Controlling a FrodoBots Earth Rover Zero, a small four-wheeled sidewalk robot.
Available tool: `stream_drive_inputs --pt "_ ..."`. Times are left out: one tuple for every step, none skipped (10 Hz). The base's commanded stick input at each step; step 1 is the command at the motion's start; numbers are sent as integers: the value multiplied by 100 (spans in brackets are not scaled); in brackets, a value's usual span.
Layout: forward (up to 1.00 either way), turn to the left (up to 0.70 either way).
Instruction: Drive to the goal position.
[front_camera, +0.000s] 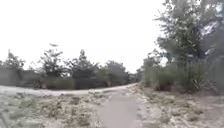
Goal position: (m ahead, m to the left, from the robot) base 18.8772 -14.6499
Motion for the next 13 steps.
stream_drive_inputs --pt "85 0" --pt "85 0" --pt "85 0" --pt "85 0" --pt "85 0" --pt "85 0" --pt "85 12" --pt "85 29" --pt "85 28" --pt "85 0" --pt "85 0" --pt "85 0" --pt "85 19"
